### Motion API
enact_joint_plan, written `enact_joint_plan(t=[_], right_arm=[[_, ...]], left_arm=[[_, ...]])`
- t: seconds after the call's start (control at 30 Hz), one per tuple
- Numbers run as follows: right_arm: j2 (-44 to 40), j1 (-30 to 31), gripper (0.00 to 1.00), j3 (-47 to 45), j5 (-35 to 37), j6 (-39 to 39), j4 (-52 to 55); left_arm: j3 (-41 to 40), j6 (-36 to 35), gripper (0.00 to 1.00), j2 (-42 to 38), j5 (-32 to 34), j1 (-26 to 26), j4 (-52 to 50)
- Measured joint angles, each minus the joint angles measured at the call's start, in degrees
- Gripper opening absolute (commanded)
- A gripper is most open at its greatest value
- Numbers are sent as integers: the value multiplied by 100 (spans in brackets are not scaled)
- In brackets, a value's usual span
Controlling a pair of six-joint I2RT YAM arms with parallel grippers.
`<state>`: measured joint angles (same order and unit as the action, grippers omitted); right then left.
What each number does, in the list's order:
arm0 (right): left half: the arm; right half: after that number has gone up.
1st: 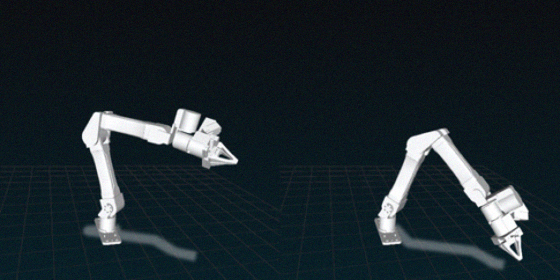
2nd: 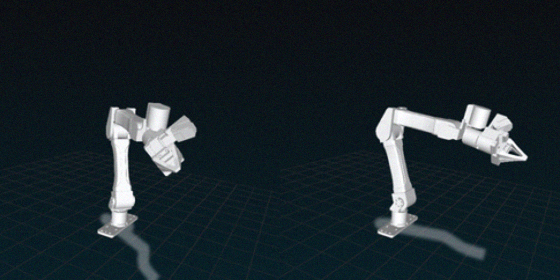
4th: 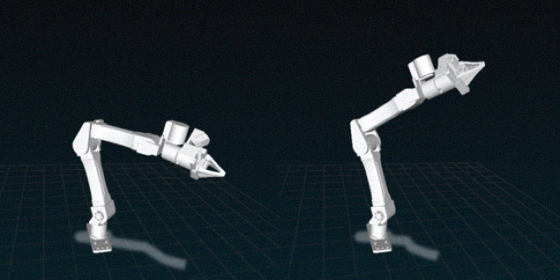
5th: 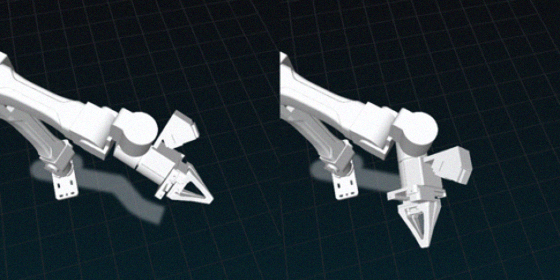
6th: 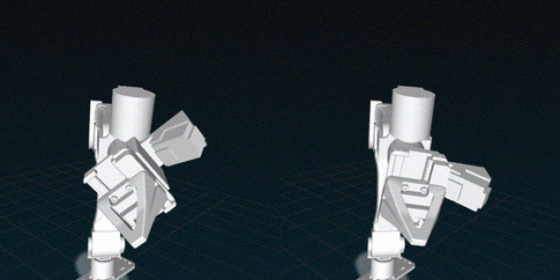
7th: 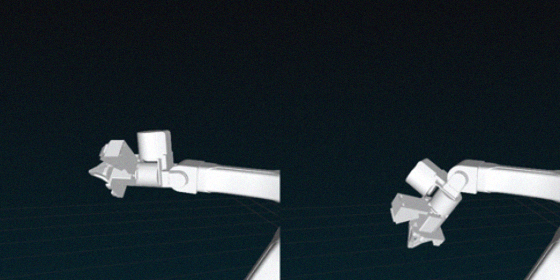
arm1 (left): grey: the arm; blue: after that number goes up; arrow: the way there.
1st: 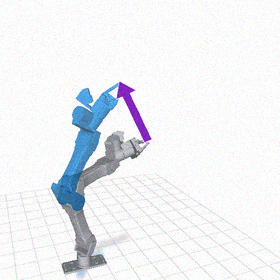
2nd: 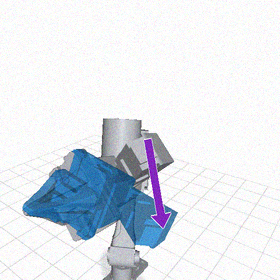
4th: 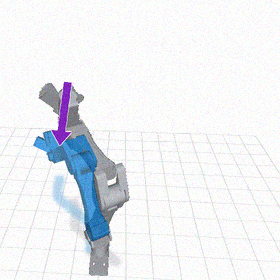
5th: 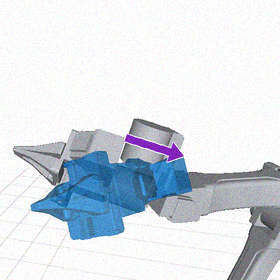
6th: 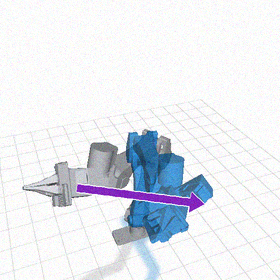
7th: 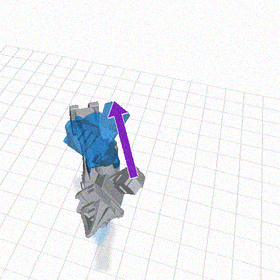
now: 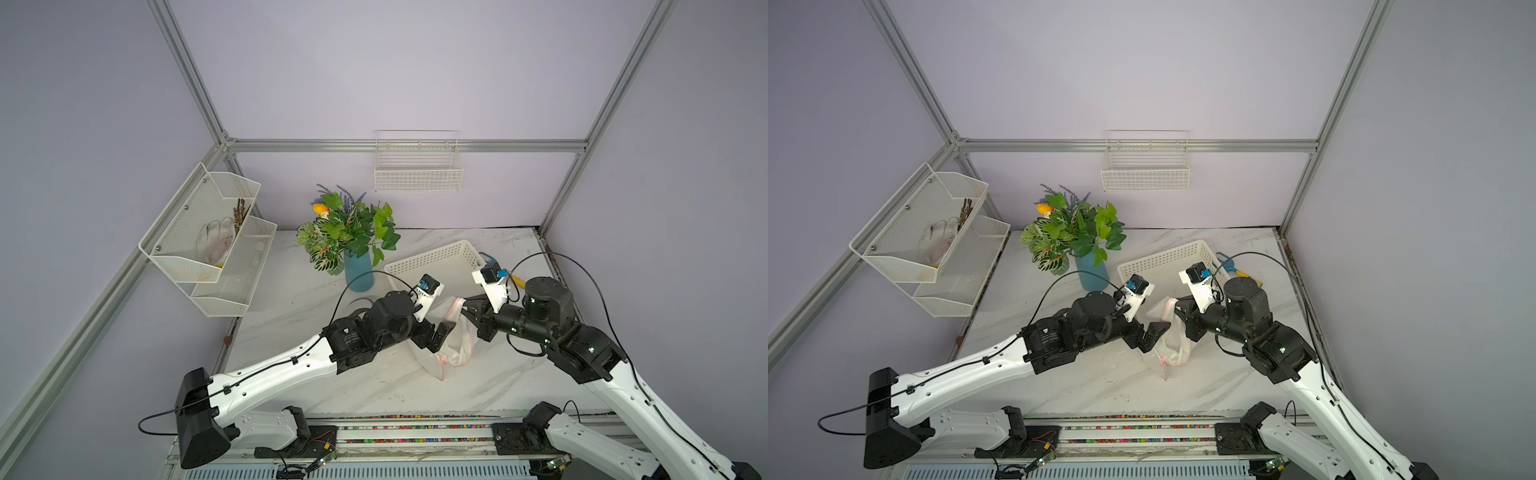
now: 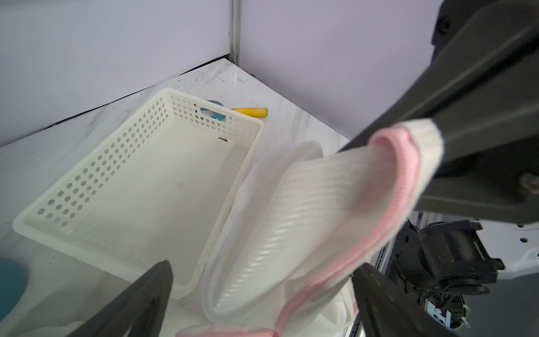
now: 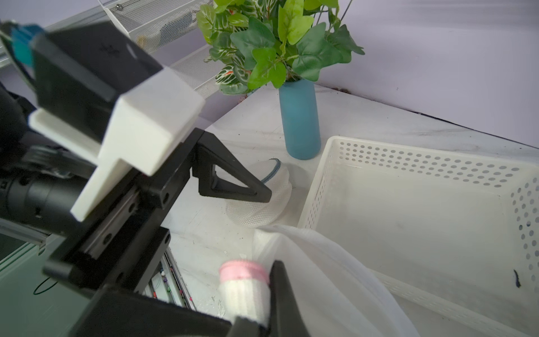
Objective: Turn the laundry bag inside out
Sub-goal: Turn over the laundry bag.
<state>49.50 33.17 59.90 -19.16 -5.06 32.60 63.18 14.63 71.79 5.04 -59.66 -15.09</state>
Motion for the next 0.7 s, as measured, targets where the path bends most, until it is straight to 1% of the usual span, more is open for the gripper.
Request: enact_joint_plan(t=[0.1, 0.2, 0.37, 0.57, 0.7], right_arm=[[76, 0, 0, 0, -2, -118, -44], [105, 0, 0, 2, -7, -229, -120], [109, 0, 0, 11, -83, -393, -162], [103, 0, 0, 22, -249, -431, -238], [39, 0, 0, 22, -284, -308, -256]], left_arm=[[-114, 92, 100, 2, -55, 0, 164], [-52, 131, 100, 114, 57, 0, 216], [376, 177, 100, 509, 754, 0, 17], [743, 144, 100, 710, 1596, -2, -361], [748, 28, 100, 710, 1810, 2, -409]])
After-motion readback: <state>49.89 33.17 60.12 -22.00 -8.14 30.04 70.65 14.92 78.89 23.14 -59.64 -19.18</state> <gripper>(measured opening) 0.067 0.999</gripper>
